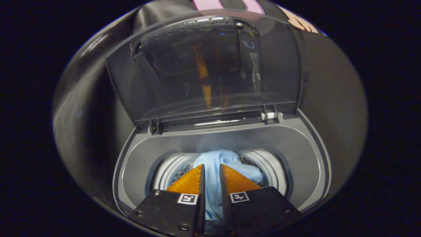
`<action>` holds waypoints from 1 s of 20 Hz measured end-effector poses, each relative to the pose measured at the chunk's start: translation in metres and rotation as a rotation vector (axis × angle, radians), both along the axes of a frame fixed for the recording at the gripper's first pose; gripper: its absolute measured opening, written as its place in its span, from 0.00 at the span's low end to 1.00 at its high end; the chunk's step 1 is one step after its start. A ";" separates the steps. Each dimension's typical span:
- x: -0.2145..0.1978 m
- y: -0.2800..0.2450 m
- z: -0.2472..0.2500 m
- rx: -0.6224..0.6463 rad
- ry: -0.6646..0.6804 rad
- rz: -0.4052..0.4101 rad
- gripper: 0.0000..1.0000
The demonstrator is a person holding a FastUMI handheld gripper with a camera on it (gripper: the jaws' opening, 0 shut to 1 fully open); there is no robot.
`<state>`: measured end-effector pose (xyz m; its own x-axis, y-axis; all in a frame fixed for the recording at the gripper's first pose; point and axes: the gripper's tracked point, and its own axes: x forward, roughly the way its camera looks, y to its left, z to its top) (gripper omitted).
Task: Put the clothes into the washing machine and then close the washing machine lid.
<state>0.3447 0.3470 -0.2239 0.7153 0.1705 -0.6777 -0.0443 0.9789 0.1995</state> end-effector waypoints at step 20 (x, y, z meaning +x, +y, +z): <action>-0.043 -0.017 0.124 -0.061 -0.134 0.057 0.98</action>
